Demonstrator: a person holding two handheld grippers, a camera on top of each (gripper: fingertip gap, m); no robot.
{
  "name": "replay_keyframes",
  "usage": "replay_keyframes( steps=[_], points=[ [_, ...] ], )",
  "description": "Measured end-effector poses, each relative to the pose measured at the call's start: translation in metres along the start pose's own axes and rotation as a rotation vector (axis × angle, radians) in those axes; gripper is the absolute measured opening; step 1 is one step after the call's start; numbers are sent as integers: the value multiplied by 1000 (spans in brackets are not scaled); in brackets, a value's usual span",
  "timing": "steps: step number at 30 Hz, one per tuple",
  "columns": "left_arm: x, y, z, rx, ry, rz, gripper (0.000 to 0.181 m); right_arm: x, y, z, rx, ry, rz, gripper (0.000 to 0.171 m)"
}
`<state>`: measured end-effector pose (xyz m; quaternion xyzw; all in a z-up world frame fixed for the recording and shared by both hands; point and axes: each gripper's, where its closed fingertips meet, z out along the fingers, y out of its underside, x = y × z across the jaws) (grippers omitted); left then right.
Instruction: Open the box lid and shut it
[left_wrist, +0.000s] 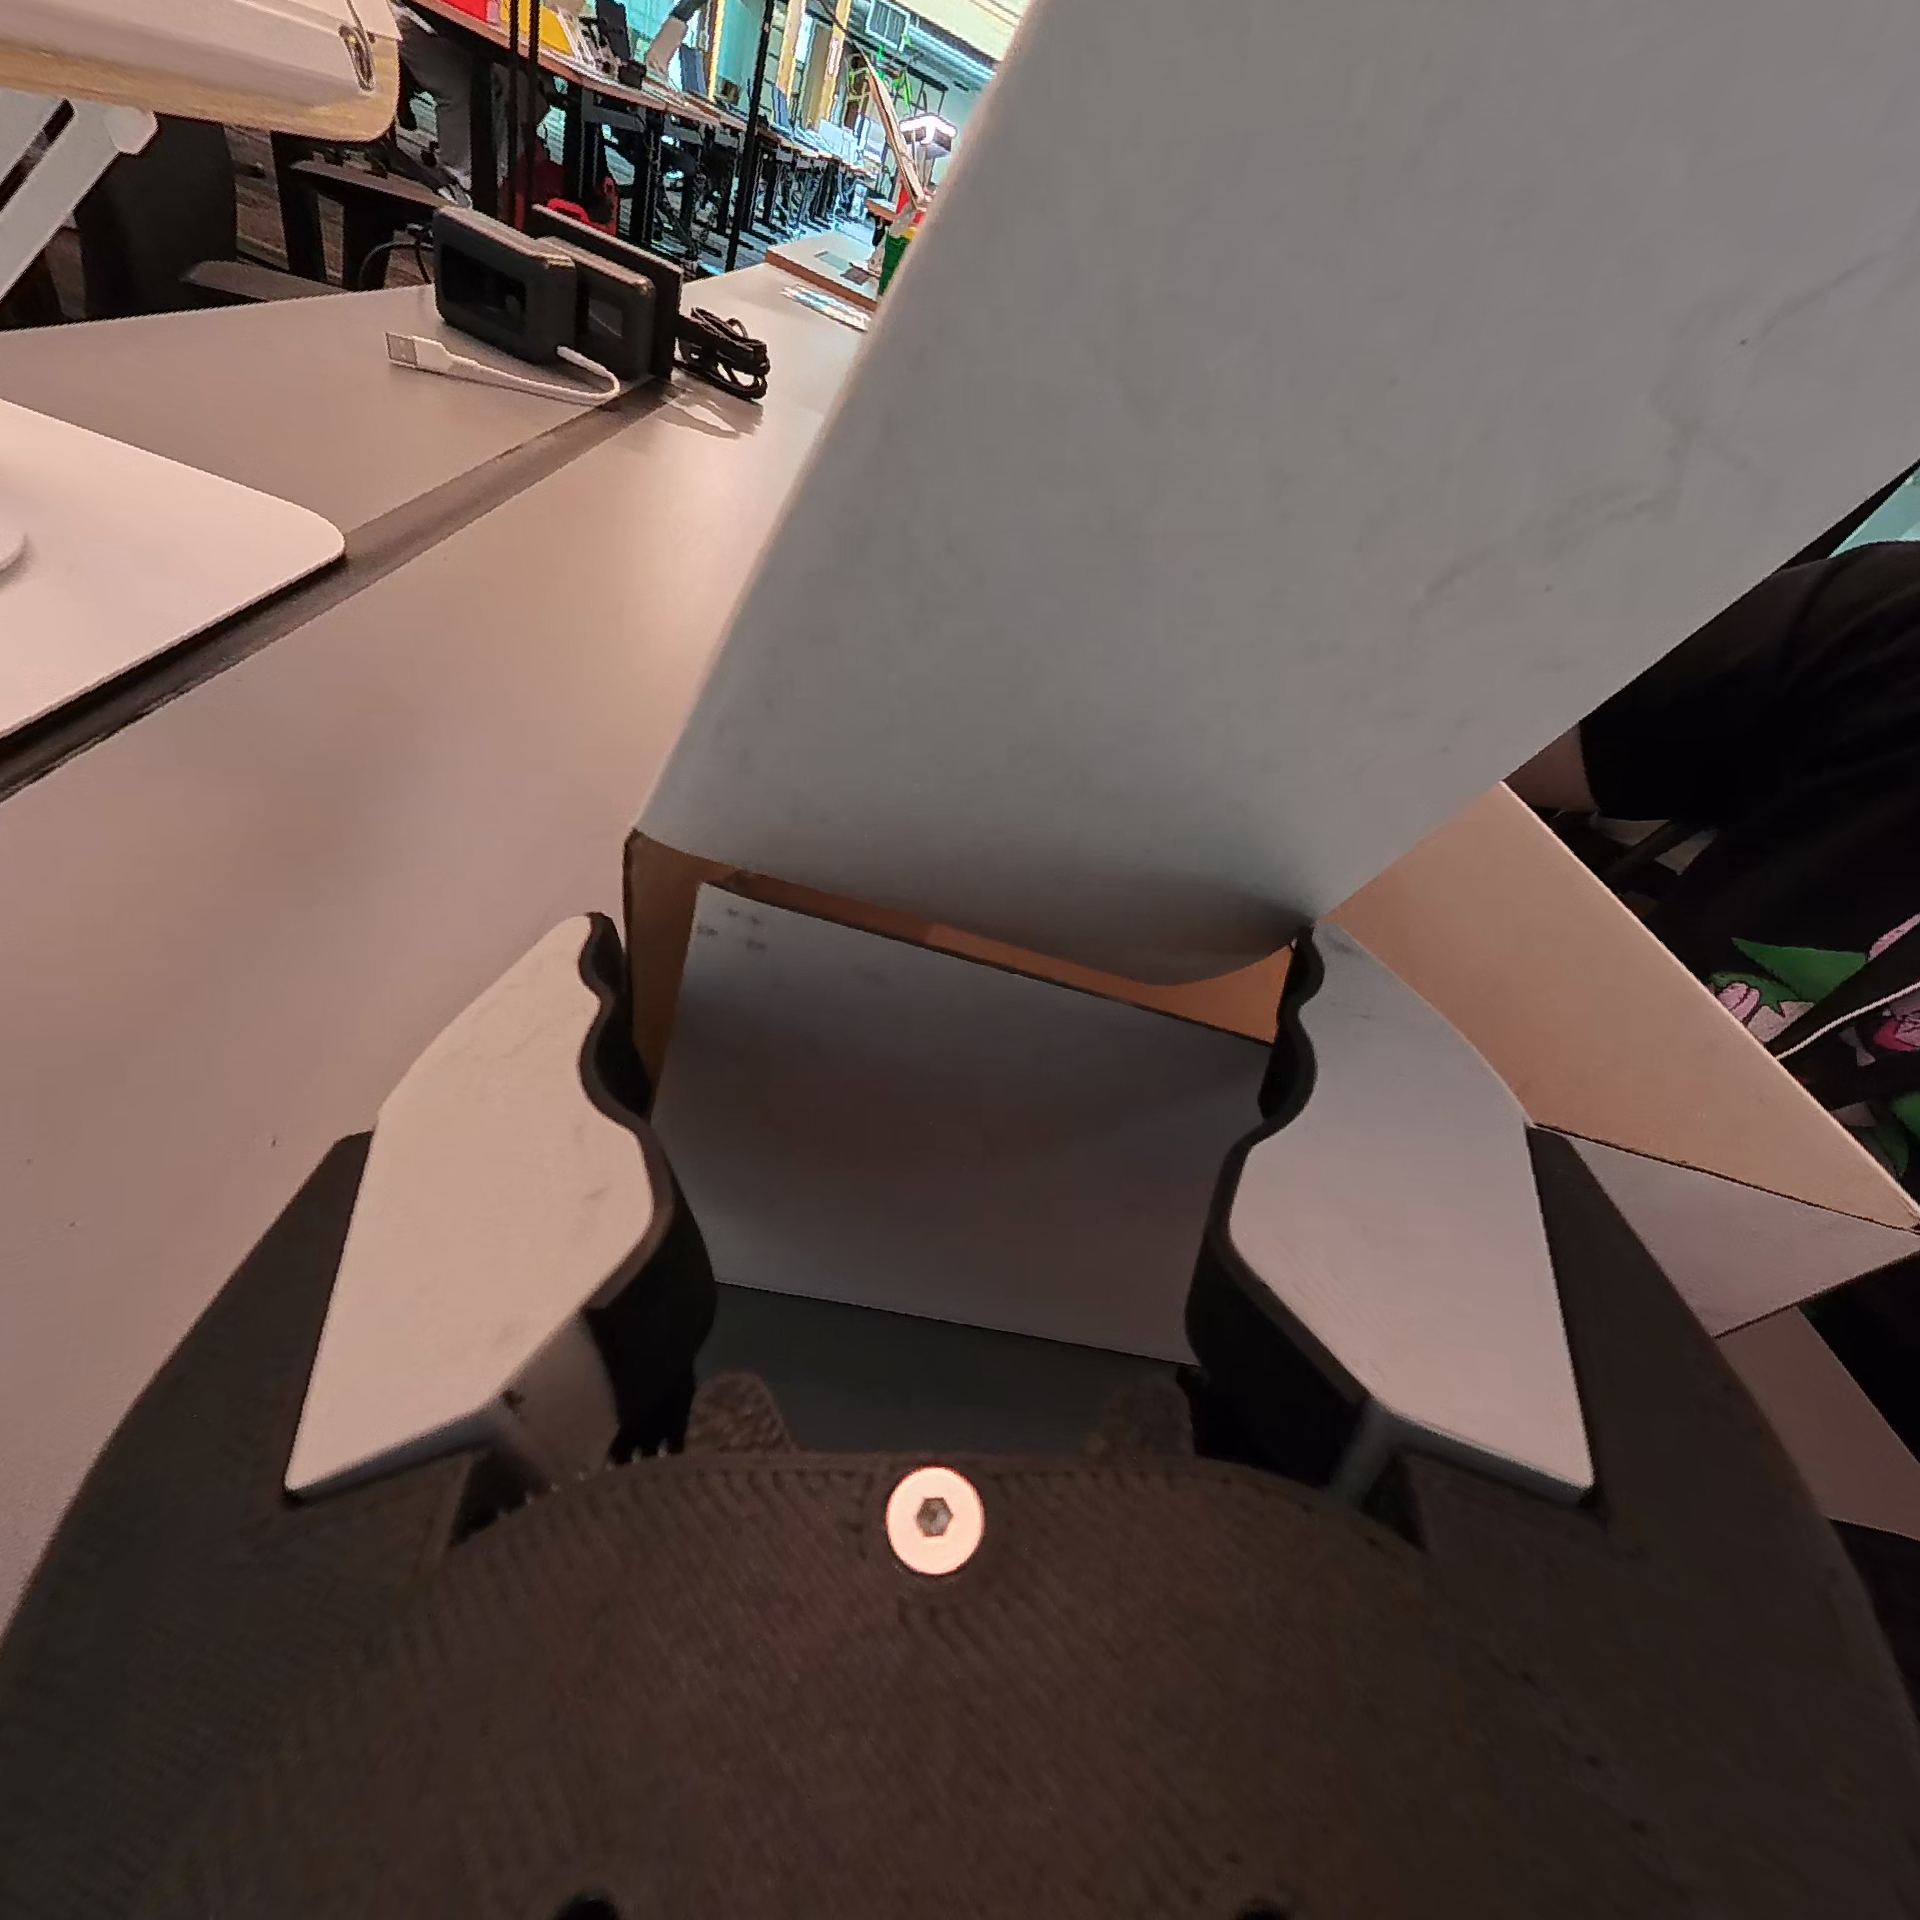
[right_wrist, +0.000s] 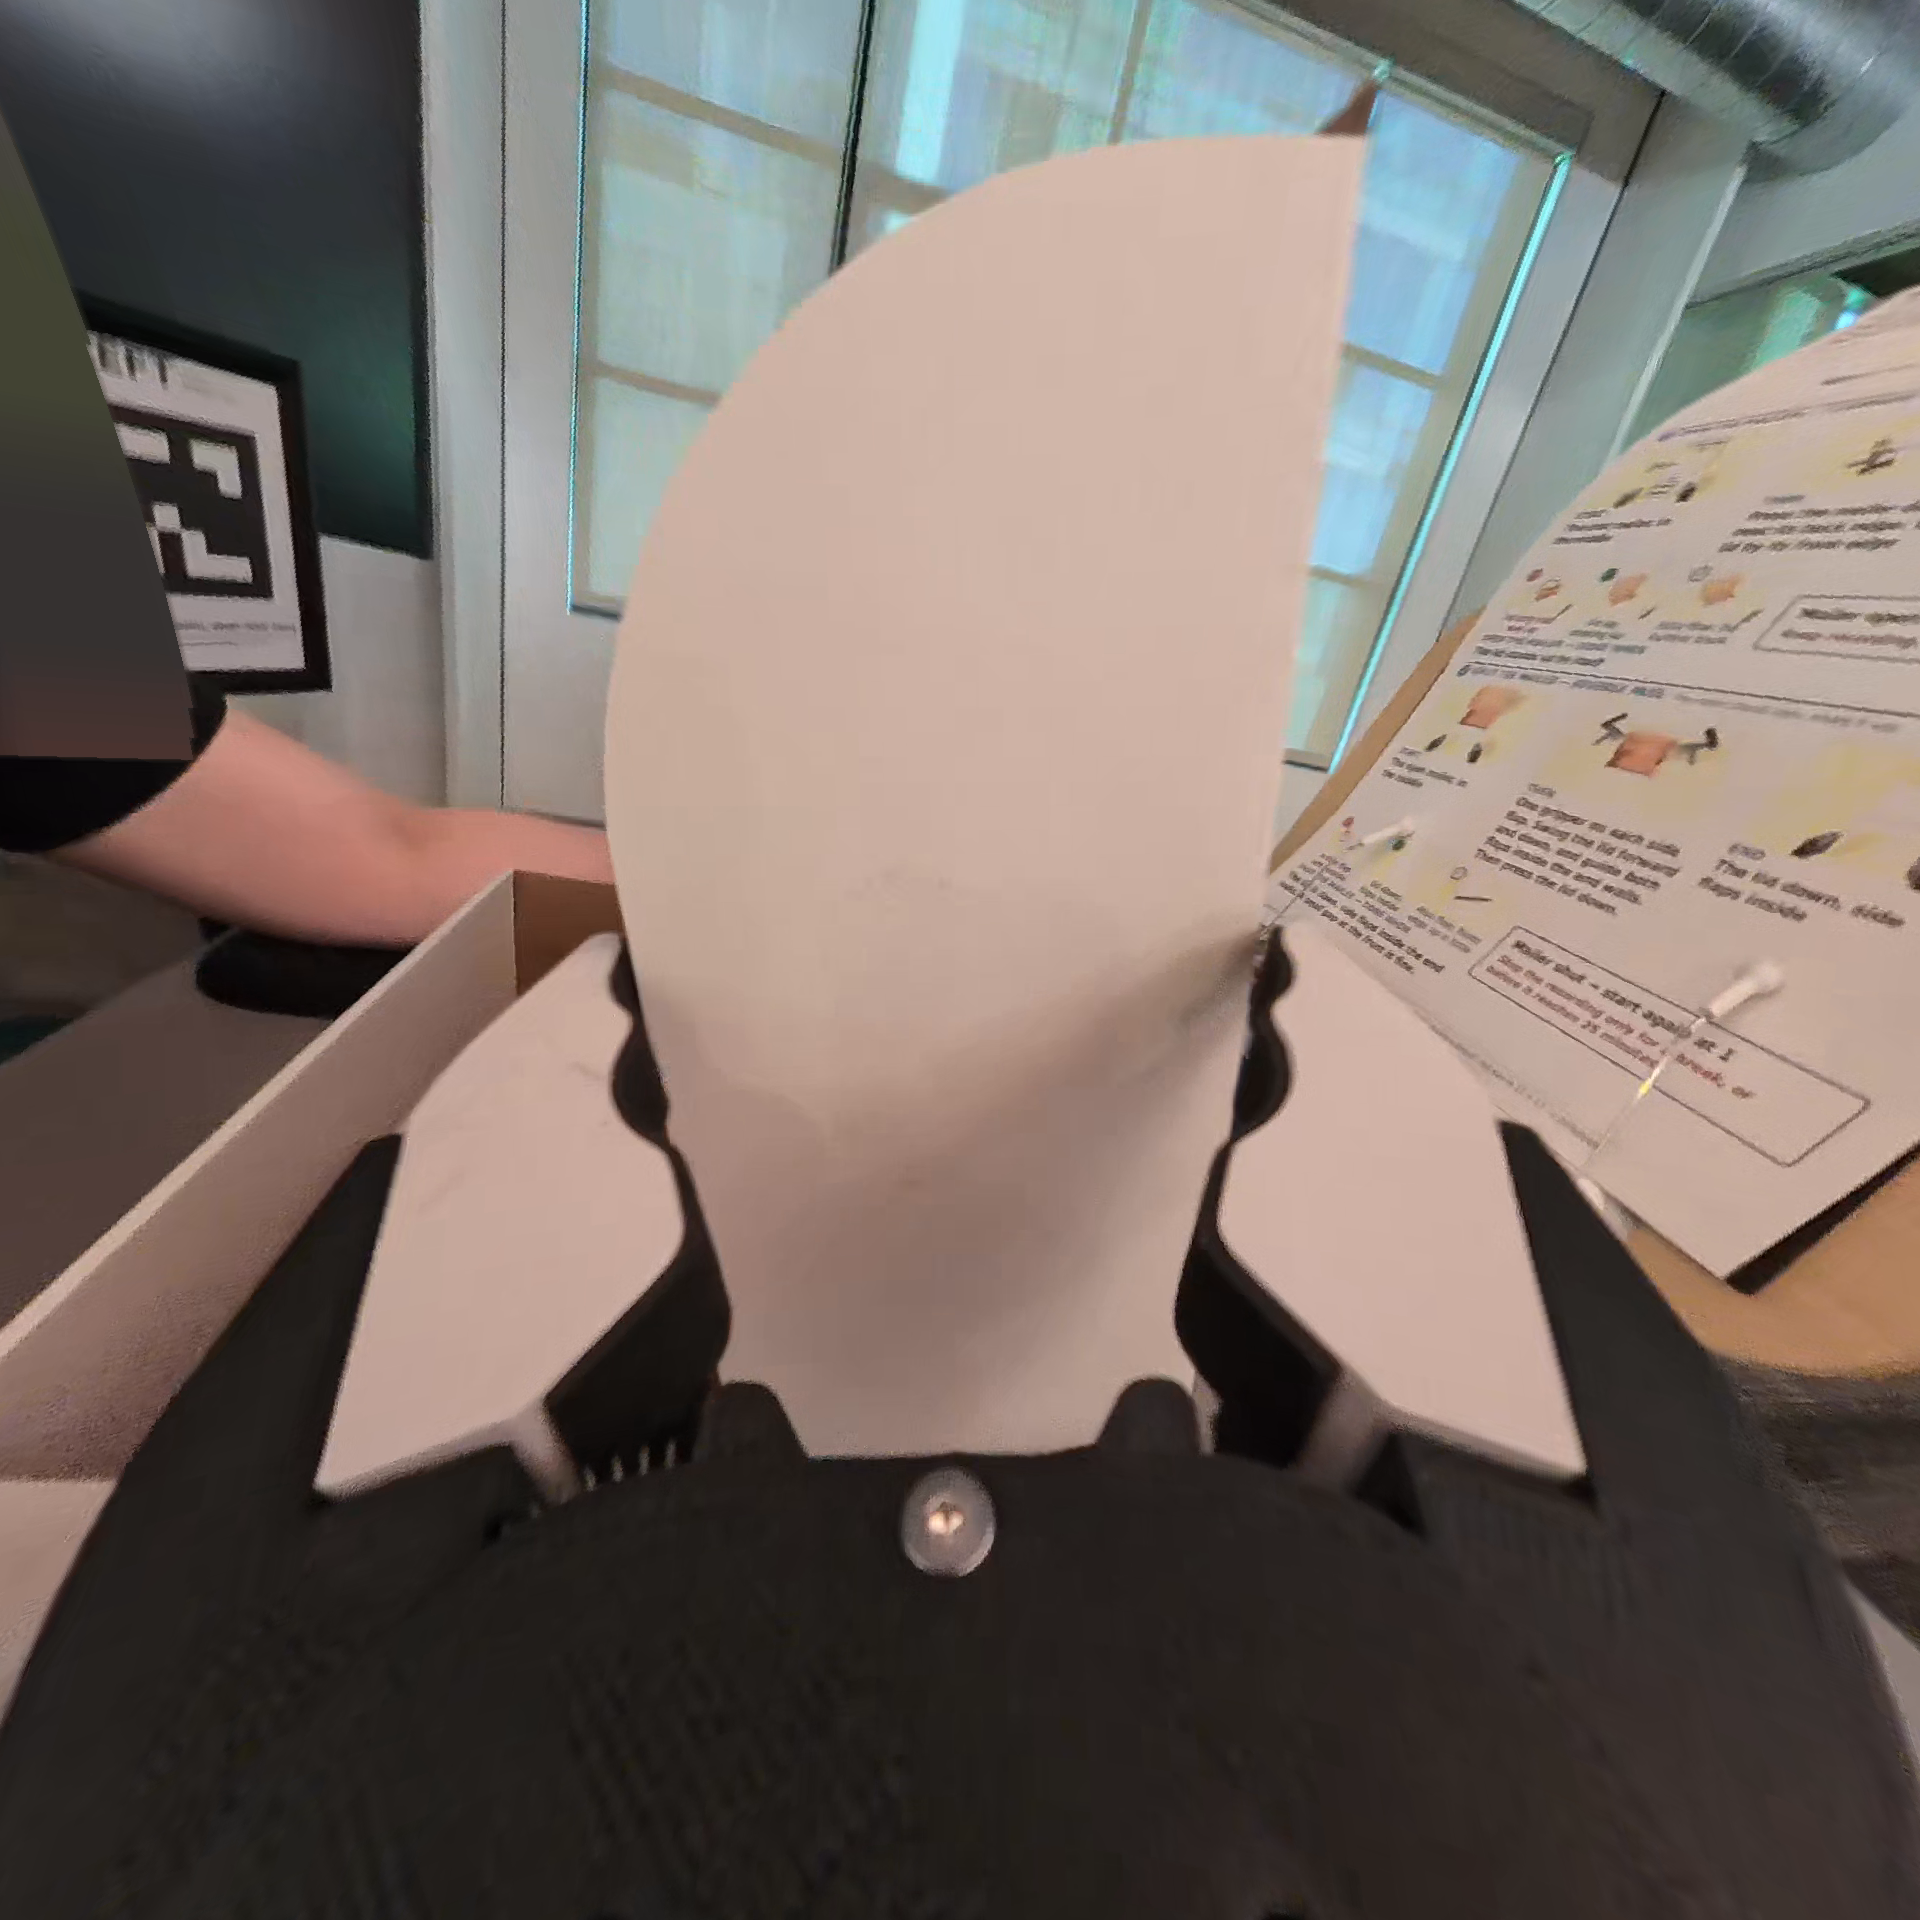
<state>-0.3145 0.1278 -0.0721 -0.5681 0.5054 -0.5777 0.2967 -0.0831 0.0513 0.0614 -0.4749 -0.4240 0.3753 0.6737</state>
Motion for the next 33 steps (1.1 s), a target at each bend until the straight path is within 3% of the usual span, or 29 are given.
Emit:
replay_keyframes(
  steps=[8,19,23,27,30,33],
  points=[
    [0,0,-3,9,2,-9,110,-6,19,4,-140,58,-217,109],
    [-3,-2,-4,8,3,-14,107,-36,46,-17,-278,-64,-54,108],
    [-2,-3,-4,6,-1,-9,107,-40,20,-17,-248,-57,-101,111],
    [-2,-3,-4,9,-2,-10,107,-48,-29,-17,-147,-23,-179,122],
    [-3,-3,-4,12,1,-13,107,-56,-61,-7,-79,-10,-197,121],
    [-3,-3,-4,14,2,-15,107,-55,-66,10,-134,33,-197,117]
  ],
)
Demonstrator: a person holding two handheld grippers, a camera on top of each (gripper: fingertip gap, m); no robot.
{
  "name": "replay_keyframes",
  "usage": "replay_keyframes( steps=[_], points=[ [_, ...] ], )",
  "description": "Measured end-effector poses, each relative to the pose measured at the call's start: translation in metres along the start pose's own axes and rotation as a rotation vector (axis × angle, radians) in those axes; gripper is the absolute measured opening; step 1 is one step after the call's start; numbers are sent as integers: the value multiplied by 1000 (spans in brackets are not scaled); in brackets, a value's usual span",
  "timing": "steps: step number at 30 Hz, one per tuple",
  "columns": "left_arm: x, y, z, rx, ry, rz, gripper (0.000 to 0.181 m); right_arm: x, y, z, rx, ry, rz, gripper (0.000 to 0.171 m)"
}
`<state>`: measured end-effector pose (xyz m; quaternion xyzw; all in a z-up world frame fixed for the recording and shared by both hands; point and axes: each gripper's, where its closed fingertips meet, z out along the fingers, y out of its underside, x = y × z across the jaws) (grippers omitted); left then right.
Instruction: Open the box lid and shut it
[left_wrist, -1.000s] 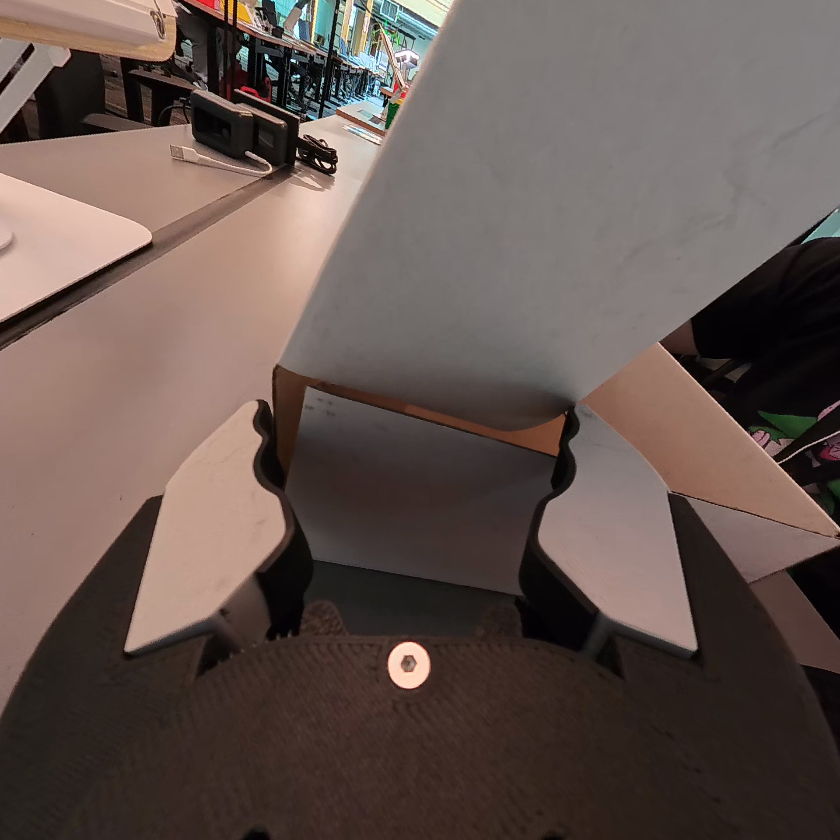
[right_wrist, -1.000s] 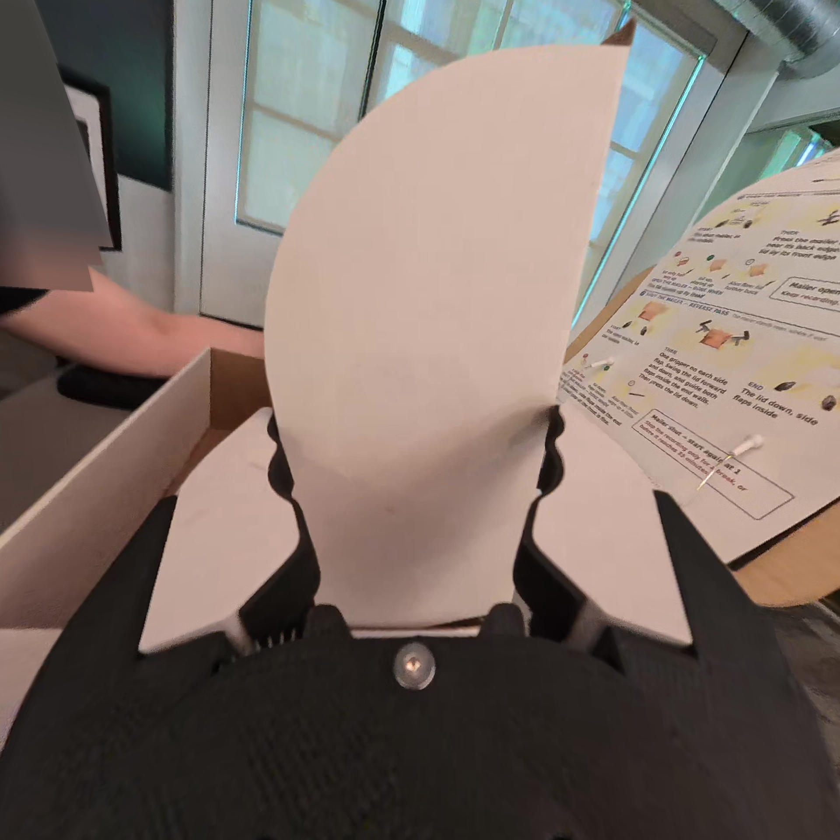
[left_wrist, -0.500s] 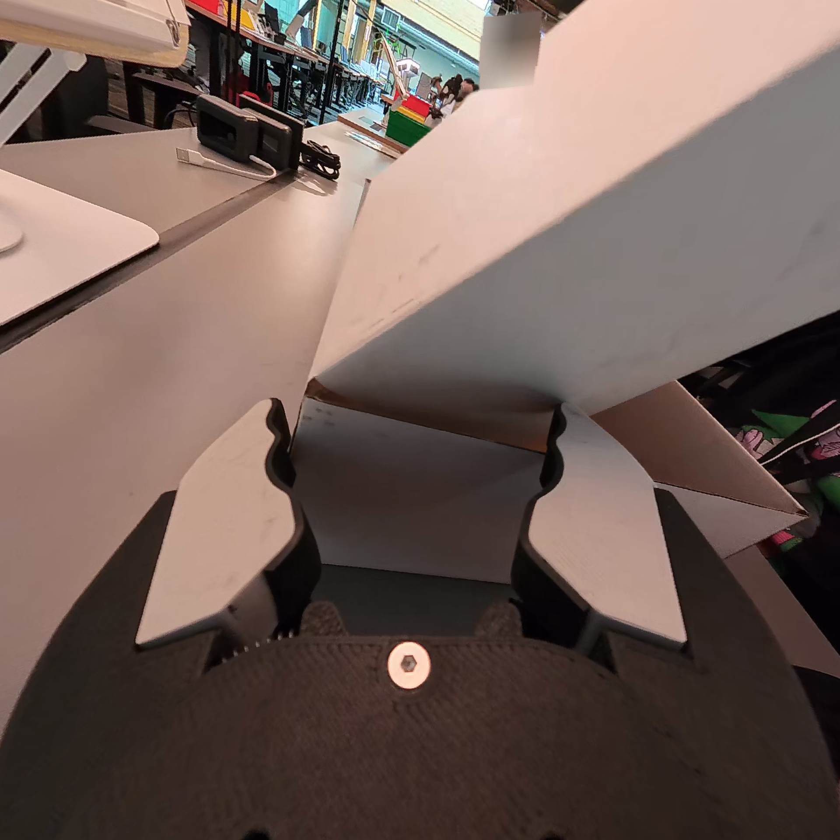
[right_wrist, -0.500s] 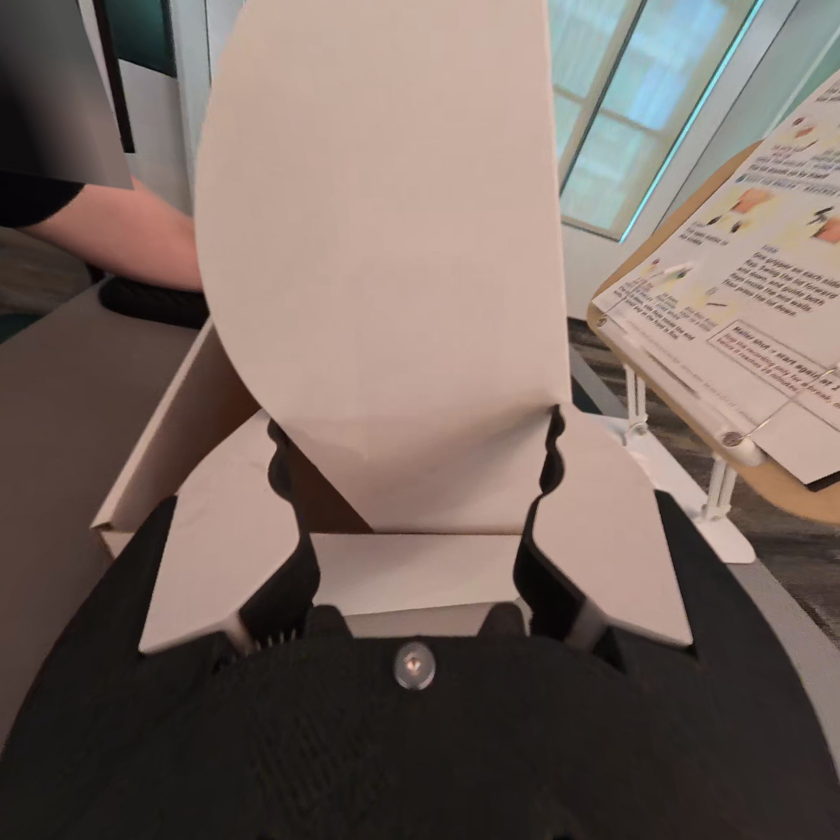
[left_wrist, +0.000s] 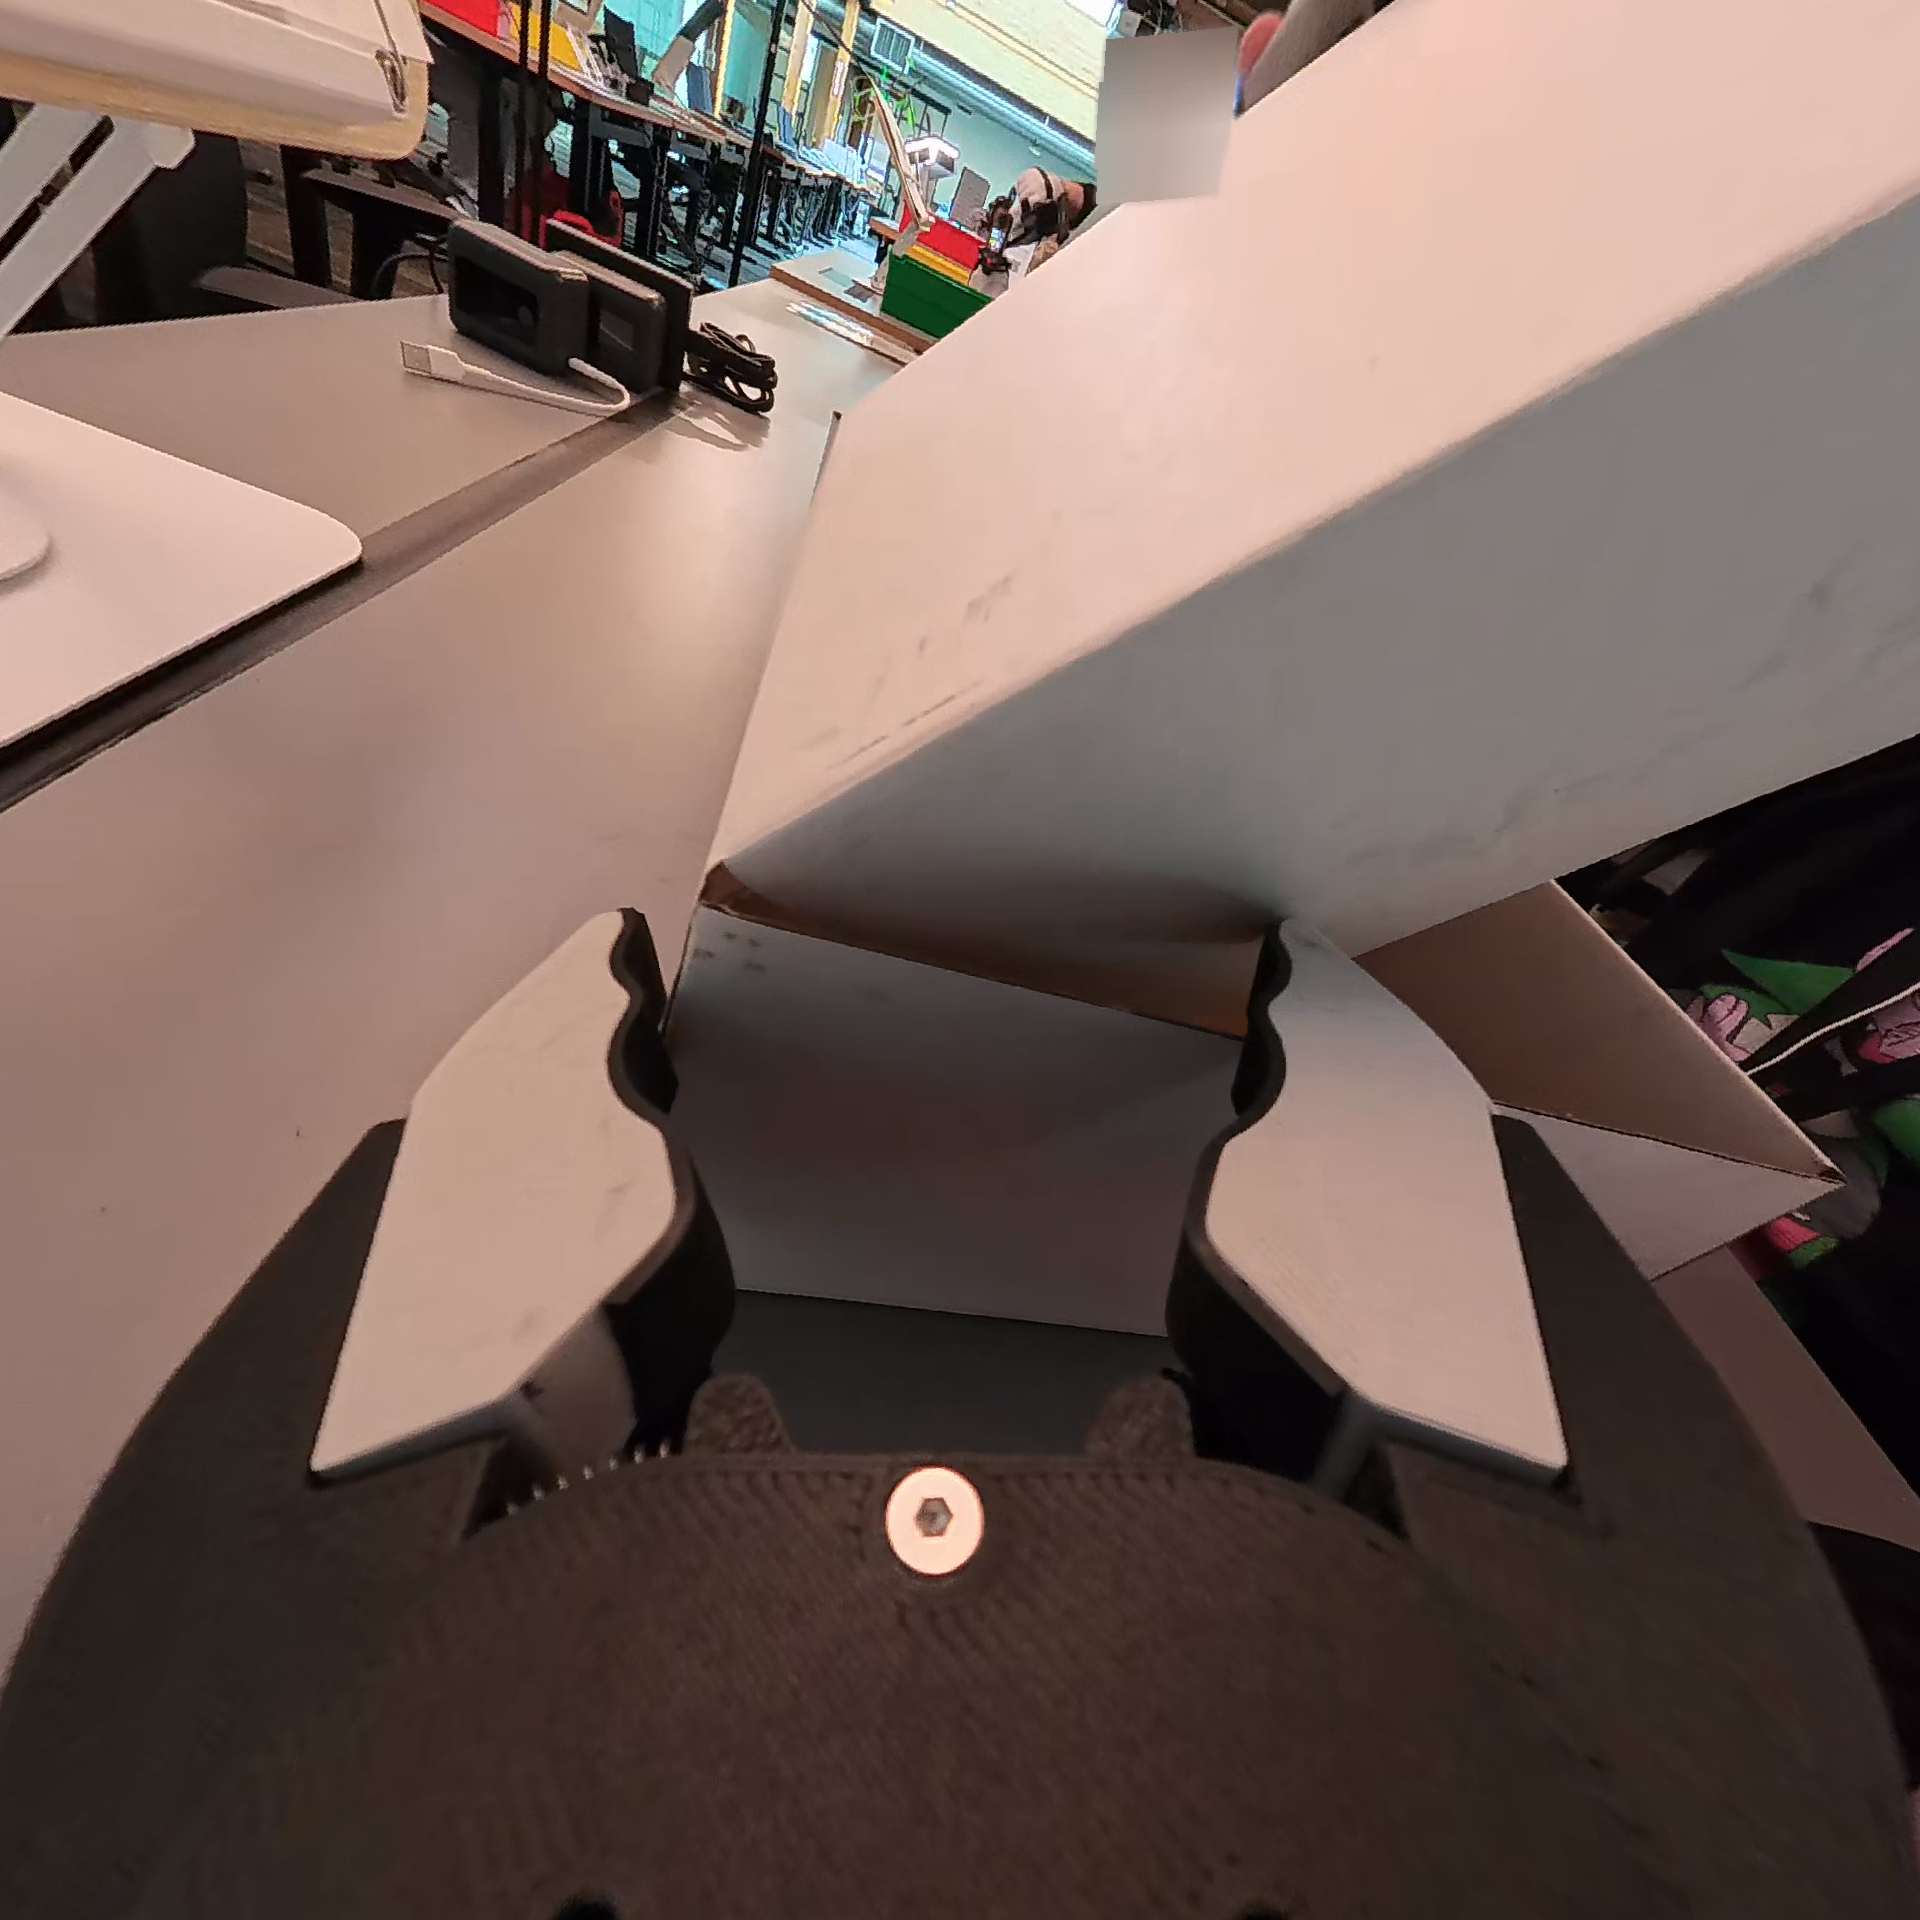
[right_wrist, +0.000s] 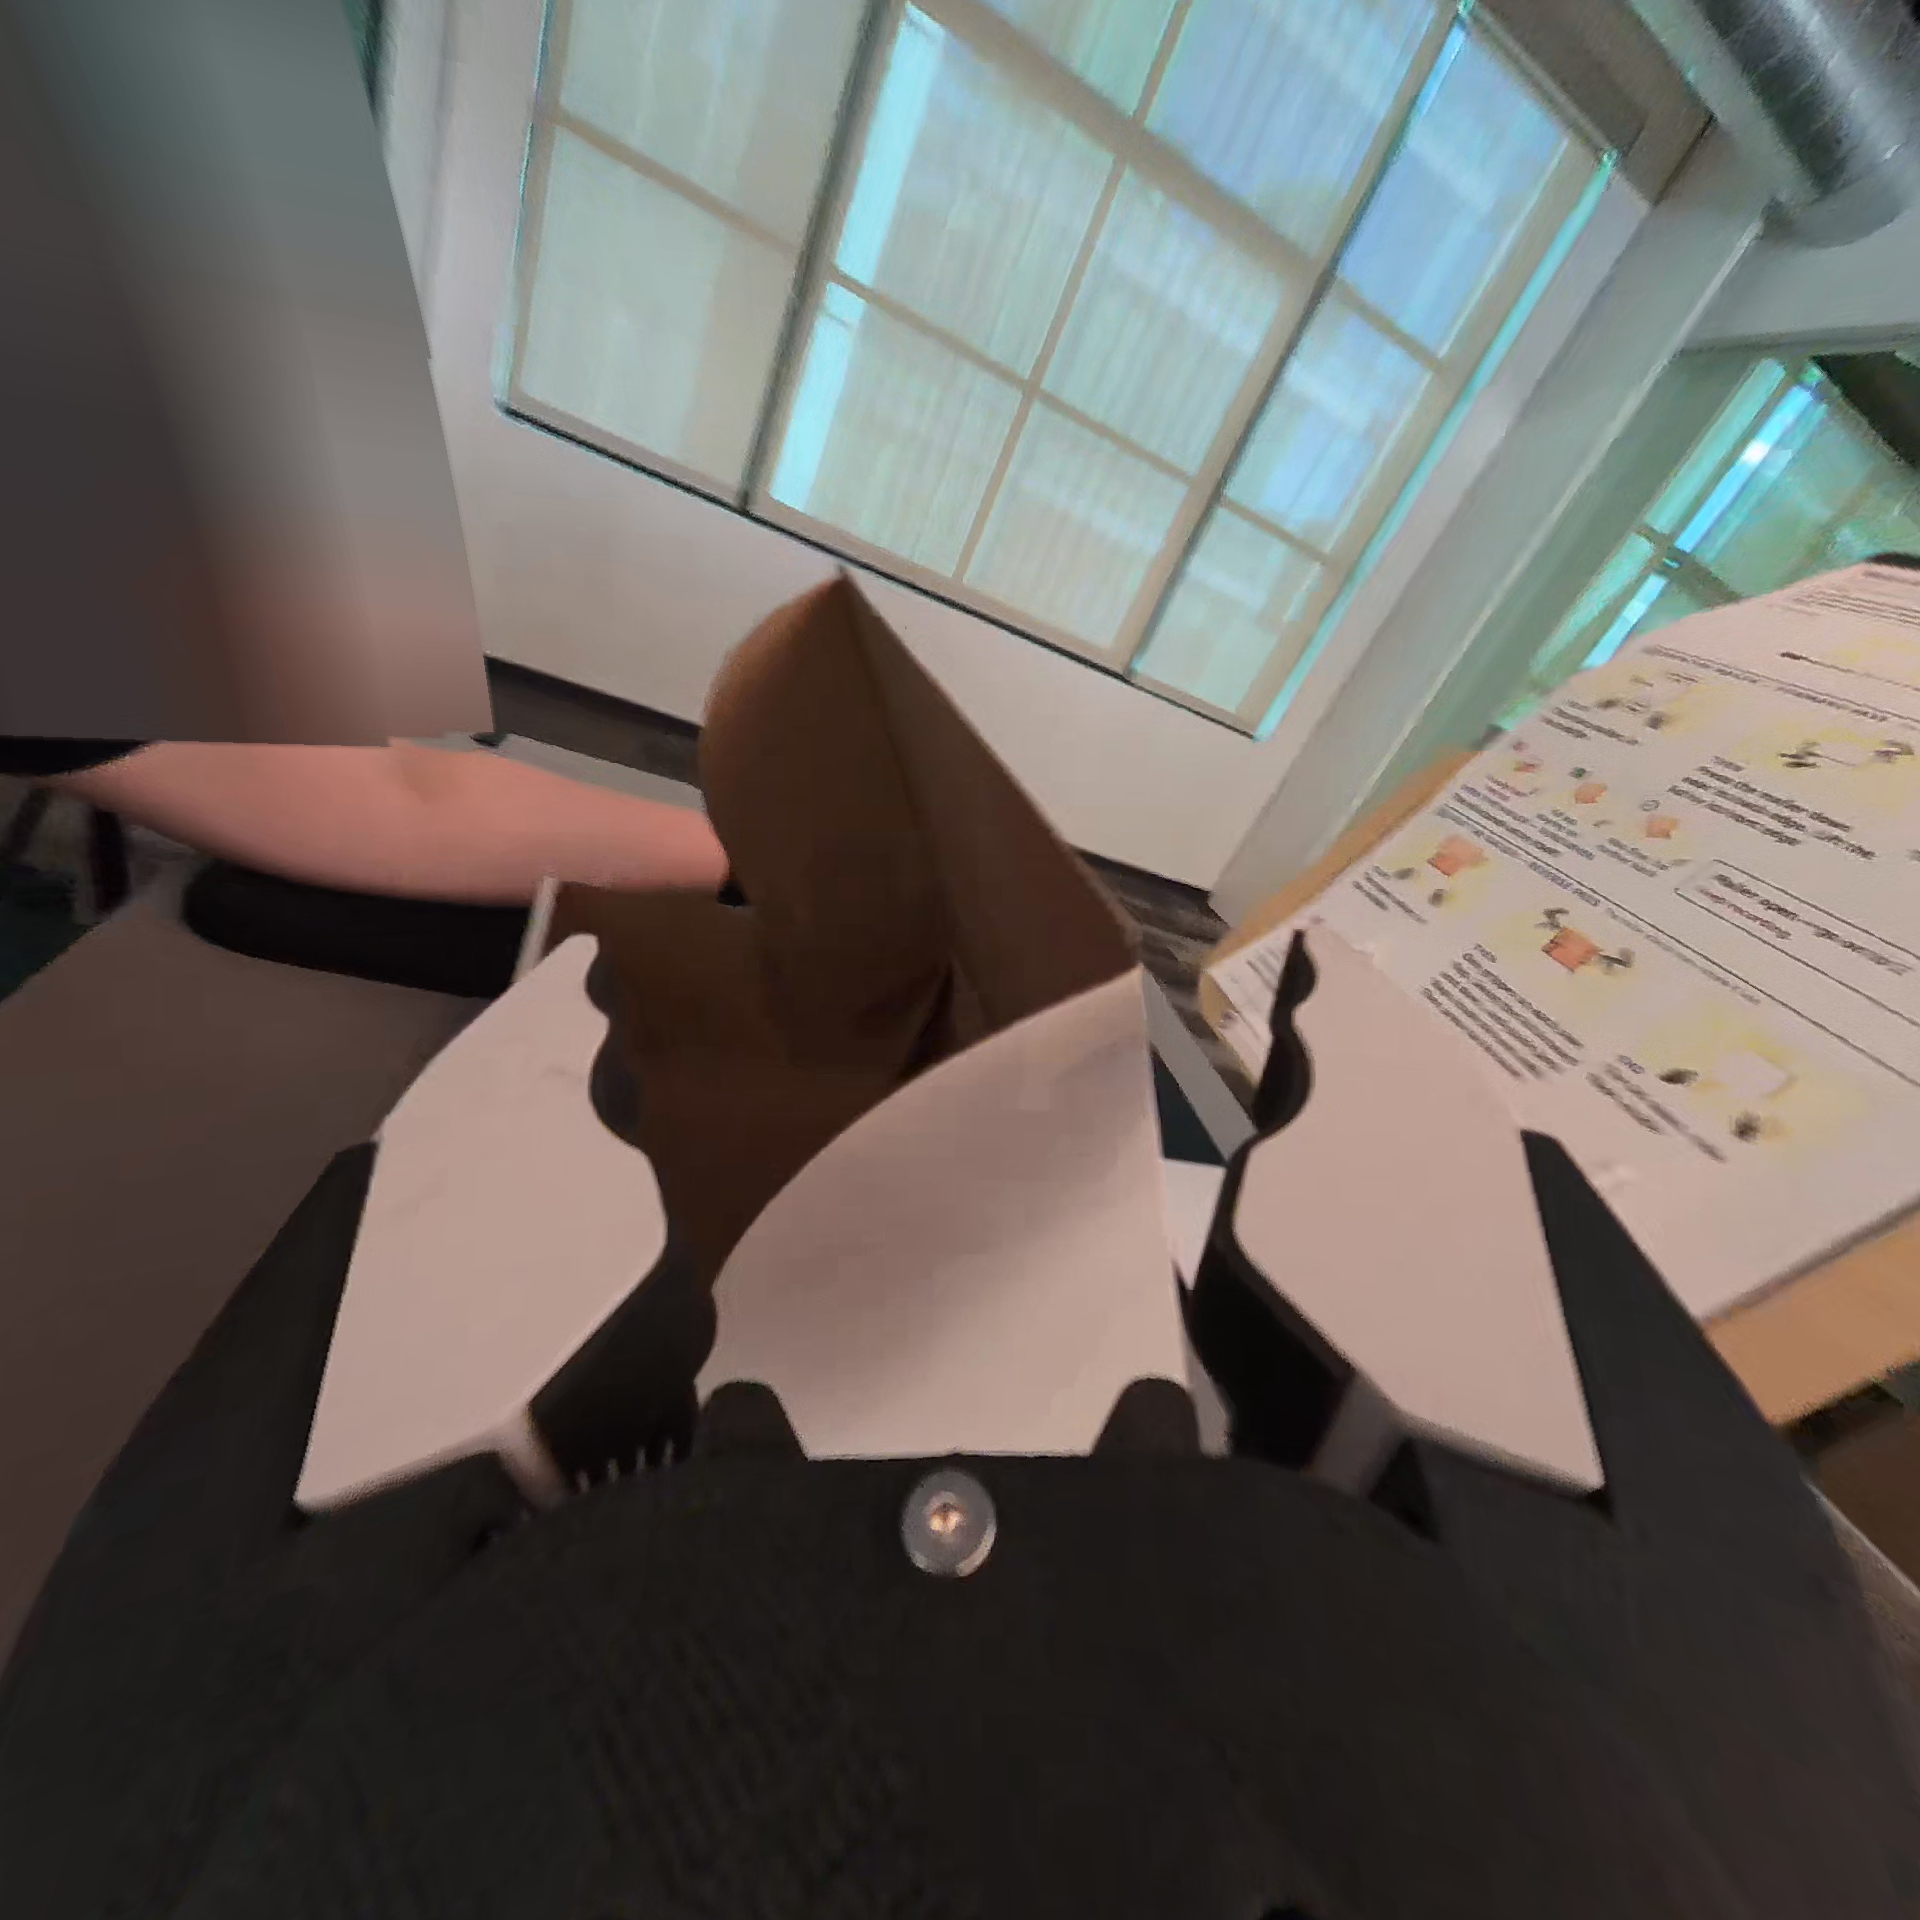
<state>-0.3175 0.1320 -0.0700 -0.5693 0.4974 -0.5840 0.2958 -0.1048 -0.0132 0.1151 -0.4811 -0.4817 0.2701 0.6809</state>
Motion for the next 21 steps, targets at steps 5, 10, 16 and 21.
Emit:
replay_keyframes(
  steps=[5,10,16,21],
  points=[
    [0,0,0,2,1,-4,106,13,13,12,-187,89,19,83],
    [-2,0,-1,1,-3,-9,106,18,21,16,-415,202,-3,71],
    [-3,-4,-6,10,-18,3,105,22,31,15,-624,336,-93,67],
    [7,-39,-45,155,-71,14,103,28,39,11,-657,368,28,50]
  ],
)
